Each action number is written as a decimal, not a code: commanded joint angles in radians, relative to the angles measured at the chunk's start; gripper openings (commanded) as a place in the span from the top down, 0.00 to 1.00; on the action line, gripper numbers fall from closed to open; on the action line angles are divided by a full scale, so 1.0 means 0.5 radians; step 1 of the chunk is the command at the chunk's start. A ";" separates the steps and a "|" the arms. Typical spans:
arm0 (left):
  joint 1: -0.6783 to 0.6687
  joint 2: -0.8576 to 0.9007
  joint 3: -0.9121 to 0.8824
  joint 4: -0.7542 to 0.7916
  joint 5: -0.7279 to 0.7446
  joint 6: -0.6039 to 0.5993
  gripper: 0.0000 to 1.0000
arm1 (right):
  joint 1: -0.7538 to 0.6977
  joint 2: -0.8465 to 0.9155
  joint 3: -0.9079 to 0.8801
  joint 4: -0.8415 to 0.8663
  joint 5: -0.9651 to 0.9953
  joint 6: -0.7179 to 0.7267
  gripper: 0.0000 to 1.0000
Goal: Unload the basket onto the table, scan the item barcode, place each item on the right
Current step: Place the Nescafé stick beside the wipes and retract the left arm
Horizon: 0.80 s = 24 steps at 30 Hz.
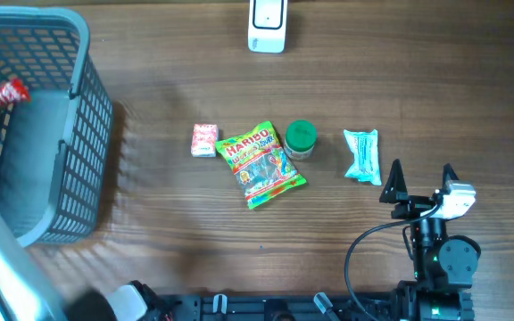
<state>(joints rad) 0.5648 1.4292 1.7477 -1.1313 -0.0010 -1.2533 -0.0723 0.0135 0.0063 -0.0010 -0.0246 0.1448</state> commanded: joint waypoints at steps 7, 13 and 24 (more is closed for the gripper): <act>-1.526 -0.084 -0.179 -0.074 -0.361 0.279 0.96 | 0.006 -0.012 -0.002 0.008 0.004 -0.022 0.00; -2.216 0.655 -0.201 0.359 -0.361 0.466 0.96 | 0.006 -0.012 -0.002 0.008 0.004 -0.023 0.00; -2.588 1.115 -0.201 1.345 0.063 1.424 0.96 | 0.006 -0.012 -0.002 0.008 0.004 -0.022 0.00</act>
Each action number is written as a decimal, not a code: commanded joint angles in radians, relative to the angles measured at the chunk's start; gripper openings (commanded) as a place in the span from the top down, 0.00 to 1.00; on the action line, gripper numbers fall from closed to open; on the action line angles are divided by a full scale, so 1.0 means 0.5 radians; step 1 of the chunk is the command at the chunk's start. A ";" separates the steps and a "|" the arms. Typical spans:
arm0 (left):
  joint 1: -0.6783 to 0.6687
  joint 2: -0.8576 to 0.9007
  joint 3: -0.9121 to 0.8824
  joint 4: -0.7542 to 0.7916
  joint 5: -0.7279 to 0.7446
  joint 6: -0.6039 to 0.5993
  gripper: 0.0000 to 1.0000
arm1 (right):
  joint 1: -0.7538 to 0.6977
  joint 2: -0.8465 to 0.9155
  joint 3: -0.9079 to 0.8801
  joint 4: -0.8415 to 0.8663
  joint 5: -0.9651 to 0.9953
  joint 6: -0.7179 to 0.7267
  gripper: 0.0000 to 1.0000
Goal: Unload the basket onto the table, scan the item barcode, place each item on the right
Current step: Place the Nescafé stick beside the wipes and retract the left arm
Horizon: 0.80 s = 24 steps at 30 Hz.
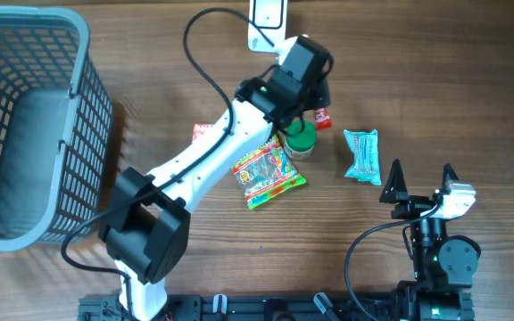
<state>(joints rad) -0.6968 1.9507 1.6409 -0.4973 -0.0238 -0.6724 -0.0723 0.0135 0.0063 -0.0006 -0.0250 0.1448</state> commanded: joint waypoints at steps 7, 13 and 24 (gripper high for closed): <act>-0.272 0.388 0.012 0.060 0.173 0.374 0.96 | 0.006 -0.012 -0.002 0.007 0.005 -0.023 0.00; -0.286 0.441 0.013 -0.117 0.174 0.373 0.57 | 0.006 -0.012 -0.002 0.007 0.005 -0.022 0.00; -0.193 -0.220 0.259 -0.033 -0.149 0.562 0.00 | 0.006 -0.012 -0.002 0.007 0.005 -0.023 0.00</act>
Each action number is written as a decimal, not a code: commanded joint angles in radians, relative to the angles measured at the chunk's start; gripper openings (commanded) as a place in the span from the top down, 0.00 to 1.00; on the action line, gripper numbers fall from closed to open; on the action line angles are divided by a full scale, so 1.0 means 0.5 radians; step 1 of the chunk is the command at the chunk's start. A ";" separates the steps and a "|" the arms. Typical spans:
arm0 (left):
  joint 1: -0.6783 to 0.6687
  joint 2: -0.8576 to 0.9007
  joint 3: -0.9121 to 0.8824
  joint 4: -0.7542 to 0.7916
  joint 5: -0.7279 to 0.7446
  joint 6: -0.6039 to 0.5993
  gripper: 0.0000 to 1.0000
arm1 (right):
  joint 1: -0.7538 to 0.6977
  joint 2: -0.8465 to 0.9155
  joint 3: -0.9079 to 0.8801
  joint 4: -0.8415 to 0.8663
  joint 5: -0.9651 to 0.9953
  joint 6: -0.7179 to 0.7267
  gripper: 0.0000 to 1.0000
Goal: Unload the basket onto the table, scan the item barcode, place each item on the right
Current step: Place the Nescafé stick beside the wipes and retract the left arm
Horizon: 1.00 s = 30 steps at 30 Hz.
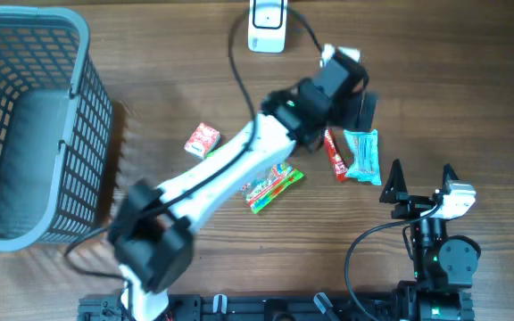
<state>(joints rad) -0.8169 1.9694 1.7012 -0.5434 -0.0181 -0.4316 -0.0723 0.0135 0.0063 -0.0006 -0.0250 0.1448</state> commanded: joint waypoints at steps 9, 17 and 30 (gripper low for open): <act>0.159 -0.980 0.447 0.538 -1.218 1.352 0.00 | 0.006 -0.012 -0.002 0.007 0.005 -0.022 0.00; 0.615 -1.382 0.236 0.053 -1.191 1.158 0.00 | 0.006 -0.012 -0.002 0.007 0.005 -0.023 0.00; 1.852 -2.715 -0.785 0.134 0.613 0.838 0.00 | 0.006 -0.012 -0.002 0.160 -0.731 1.415 0.00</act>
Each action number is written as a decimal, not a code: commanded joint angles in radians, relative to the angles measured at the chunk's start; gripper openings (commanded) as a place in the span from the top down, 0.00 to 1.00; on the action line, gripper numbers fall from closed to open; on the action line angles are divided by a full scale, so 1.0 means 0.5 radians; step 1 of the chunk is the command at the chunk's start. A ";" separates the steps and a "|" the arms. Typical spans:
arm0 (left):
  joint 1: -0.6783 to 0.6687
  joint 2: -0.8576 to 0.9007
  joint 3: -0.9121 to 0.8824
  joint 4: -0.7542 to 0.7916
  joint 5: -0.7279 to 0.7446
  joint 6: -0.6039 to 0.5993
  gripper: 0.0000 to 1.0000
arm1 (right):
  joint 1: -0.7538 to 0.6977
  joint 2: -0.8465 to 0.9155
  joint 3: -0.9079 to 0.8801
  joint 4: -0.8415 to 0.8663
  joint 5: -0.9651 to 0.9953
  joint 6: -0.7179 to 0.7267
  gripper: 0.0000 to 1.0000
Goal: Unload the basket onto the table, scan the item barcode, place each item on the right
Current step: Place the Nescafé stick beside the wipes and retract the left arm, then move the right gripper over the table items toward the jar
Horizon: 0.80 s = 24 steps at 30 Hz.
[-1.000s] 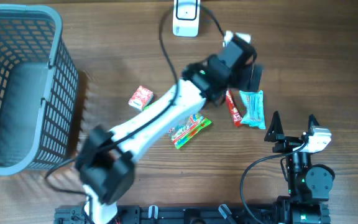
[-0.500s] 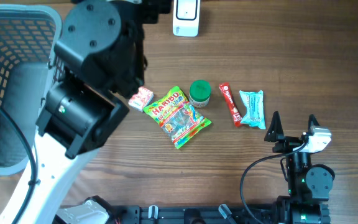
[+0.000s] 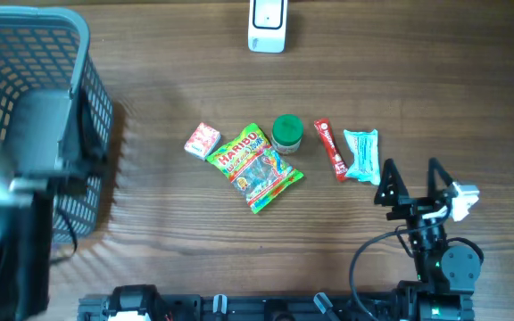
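A white barcode scanner [image 3: 266, 22] stands at the table's far edge. In a row at mid-table lie a small red-and-white box [image 3: 203, 140], a Haribo bag [image 3: 255, 167], a green-lidded jar [image 3: 286, 133], a red snack bar [image 3: 331, 150] and a teal packet [image 3: 361, 154]. My left arm [image 3: 25, 169] is a blur at the far left over the basket, and its fingers cannot be made out. My right gripper [image 3: 410, 181] stands open just right of the teal packet, holding nothing.
A grey mesh basket [image 3: 87, 80] fills the left side of the table. The right arm's base and black cable [image 3: 364, 259] sit at the near right edge. Bare wood lies between the scanner and the row of items.
My left arm was stretched across the table with its gripper by the red bar. Now it is back at the far left over the basket, and the bar lies free between jar and teal packet.
The red bar was first at the basket's left side, with no arm over the table. Then my left arm reached near the scanner with the bar at its gripper. Then the bar was beside the teal packet, where it now lies alone.
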<state>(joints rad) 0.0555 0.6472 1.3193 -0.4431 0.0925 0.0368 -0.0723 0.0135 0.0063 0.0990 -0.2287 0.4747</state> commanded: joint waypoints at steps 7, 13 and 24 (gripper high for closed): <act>-0.111 -0.573 -0.021 -0.116 0.447 0.069 0.00 | 0.006 -0.012 -0.002 0.095 -0.772 1.117 0.00; -0.183 -0.937 -0.021 -0.061 0.442 0.076 0.00 | 0.006 0.131 0.565 -0.206 -1.041 0.788 0.01; -0.215 -0.951 0.010 0.266 0.375 0.563 0.00 | 0.006 1.421 2.411 -2.398 -0.239 -0.282 0.00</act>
<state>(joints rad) -0.0525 0.1772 1.3144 -0.2764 0.3084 0.2462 -0.0715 0.6498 1.1027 -1.0397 -0.4618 0.4084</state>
